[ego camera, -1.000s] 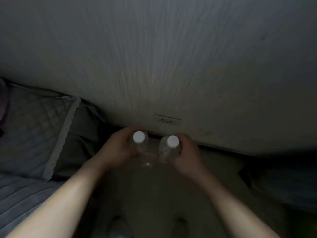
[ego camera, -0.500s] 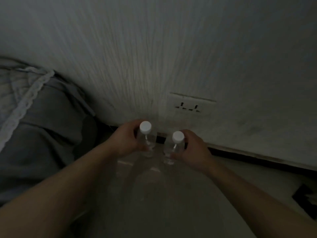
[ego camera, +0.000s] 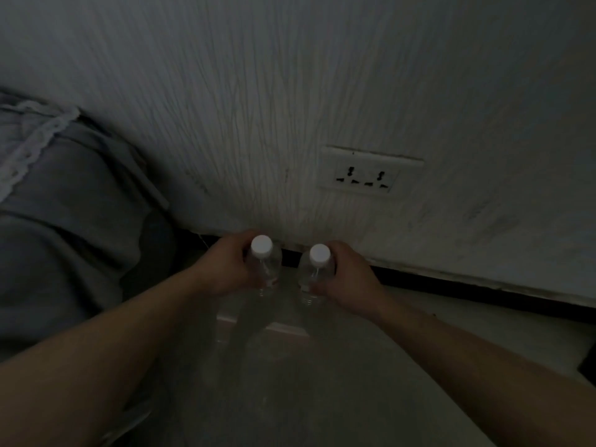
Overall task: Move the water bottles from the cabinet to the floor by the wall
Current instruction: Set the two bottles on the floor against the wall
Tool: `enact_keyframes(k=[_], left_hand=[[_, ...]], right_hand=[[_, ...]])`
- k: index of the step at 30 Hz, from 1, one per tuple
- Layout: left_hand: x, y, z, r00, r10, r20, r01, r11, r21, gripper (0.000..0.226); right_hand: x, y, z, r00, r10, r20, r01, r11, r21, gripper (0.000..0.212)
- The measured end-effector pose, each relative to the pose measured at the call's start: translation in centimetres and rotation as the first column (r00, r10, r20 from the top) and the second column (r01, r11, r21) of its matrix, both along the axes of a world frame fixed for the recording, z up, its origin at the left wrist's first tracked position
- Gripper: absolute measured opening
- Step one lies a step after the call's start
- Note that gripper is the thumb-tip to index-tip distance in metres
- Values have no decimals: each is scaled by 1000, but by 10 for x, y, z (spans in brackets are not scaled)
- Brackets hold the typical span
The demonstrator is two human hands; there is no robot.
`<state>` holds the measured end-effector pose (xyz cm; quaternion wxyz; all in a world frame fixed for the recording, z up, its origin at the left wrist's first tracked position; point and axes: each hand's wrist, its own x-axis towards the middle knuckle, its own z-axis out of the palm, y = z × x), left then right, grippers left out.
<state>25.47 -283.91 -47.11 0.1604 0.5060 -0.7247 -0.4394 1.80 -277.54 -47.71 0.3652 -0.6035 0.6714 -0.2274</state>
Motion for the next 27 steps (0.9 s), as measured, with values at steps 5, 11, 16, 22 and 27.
enact_keyframes(k=[5,11,16,22,27], left_hand=[[8,-3,-16,997,57,-44,-56,998,34,44],[0,-8,-16,994,66,-90,-61,996,59,52],[2,-10,-19,994,61,-86,-58,998,33,51],[0,-8,-17,996,42,-82,-40,999,30,57],[-2,-11,-13,994,84,-64,-85,996,-2,65]], right_hand=[[1,-4,-3,1000,25,2,-25,999,-30,61],[0,-7,-5,999,22,50,-19,998,-54,54],[0,-8,-10,999,37,34,-34,997,-76,57],[-5,-6,-7,998,37,59,-32,996,-81,56],[-10,-6,-11,997,62,46,-59,997,-57,67]])
